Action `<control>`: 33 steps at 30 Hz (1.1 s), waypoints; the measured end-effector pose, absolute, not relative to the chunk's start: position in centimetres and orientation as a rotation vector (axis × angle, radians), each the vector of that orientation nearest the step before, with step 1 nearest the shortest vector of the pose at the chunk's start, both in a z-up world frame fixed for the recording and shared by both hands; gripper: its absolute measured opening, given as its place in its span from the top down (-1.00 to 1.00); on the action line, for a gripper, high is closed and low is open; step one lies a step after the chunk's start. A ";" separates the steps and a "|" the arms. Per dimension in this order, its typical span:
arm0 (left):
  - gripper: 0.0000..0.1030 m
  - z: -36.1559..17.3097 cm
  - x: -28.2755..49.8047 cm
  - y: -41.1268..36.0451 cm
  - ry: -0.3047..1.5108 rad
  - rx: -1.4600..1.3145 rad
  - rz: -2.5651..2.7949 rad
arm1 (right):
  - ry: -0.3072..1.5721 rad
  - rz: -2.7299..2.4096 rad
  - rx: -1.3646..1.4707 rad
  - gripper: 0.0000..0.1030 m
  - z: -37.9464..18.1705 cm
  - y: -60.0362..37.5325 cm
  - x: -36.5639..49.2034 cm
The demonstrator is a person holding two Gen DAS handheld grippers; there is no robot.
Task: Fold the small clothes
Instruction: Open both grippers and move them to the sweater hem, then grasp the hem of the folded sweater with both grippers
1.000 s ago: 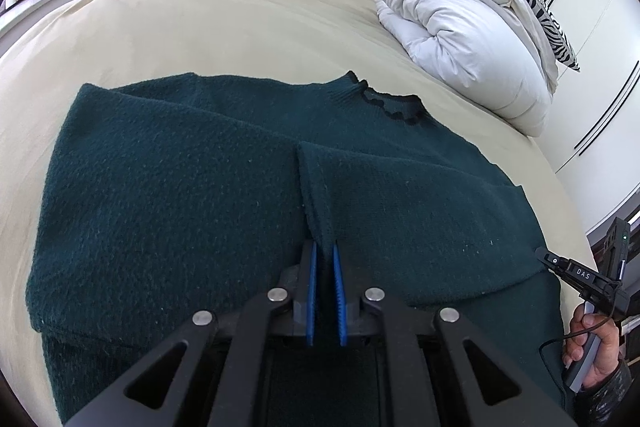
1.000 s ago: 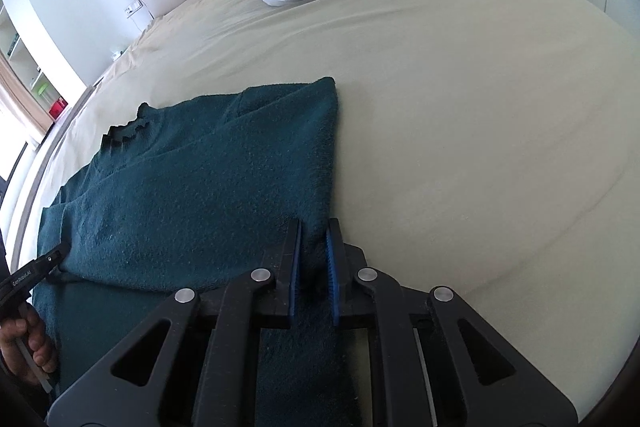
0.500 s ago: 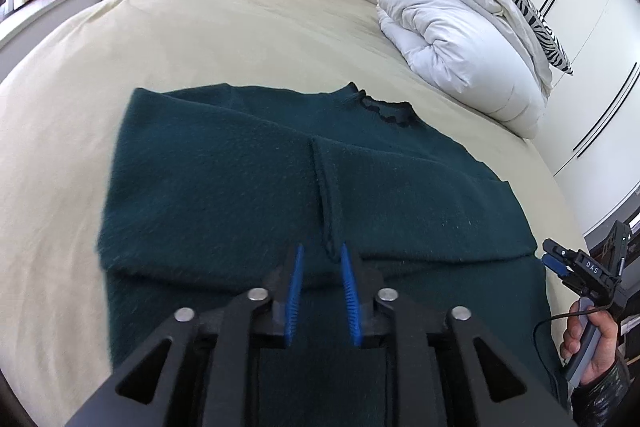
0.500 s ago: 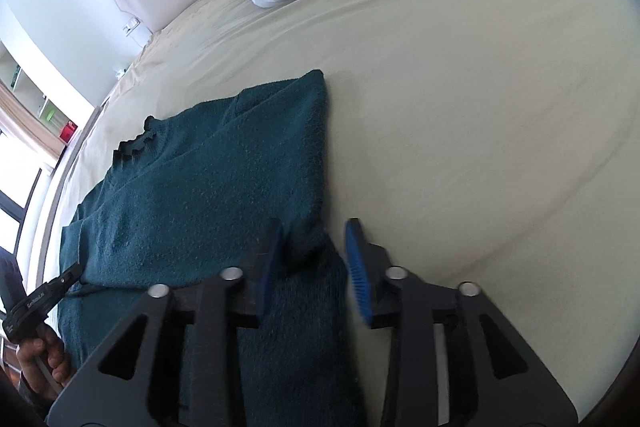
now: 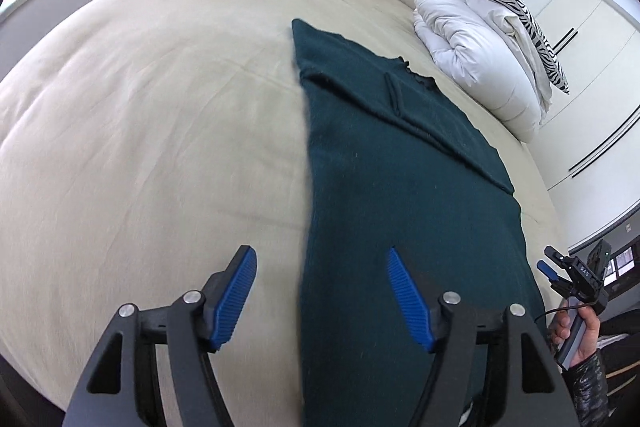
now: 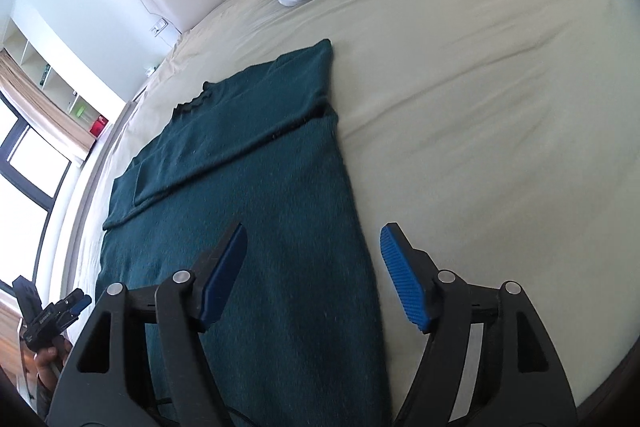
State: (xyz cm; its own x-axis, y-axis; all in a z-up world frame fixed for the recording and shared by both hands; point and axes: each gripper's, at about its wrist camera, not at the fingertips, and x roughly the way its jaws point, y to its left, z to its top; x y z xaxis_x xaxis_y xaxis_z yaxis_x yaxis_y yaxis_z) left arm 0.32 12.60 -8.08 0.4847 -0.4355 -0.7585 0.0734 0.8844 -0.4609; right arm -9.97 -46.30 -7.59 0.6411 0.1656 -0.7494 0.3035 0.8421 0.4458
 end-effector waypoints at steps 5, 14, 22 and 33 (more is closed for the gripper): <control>-0.37 -9.5 -3.7 13.4 1.077 -0.433 -0.371 | 0.929 -0.059 0.643 -0.32 -8.9 -46.5 -14.5; -0.04 -10.3 -6.2 13.0 1.173 -0.496 -0.493 | 0.940 -0.007 0.703 -0.32 -9.0 -46.4 -20.5; 0.38 -10.4 -6.8 13.4 1.204 -0.505 -0.483 | 1.026 0.059 0.705 -0.32 -8.0 -45.7 -22.4; 0.83 -10.6 -6.9 12.8 1.215 -0.444 -0.498 | 1.169 0.088 0.671 -0.30 -8.0 -45.0 -24.0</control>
State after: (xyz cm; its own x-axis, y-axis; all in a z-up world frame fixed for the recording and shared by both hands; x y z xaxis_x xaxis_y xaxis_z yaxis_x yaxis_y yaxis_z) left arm -6.94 12.76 -10.56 0.2674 -0.5827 -0.7675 0.1239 0.8107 -0.5723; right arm -24.05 -44.96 -8.04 0.4109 0.4000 -0.8192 0.2723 0.8037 0.5291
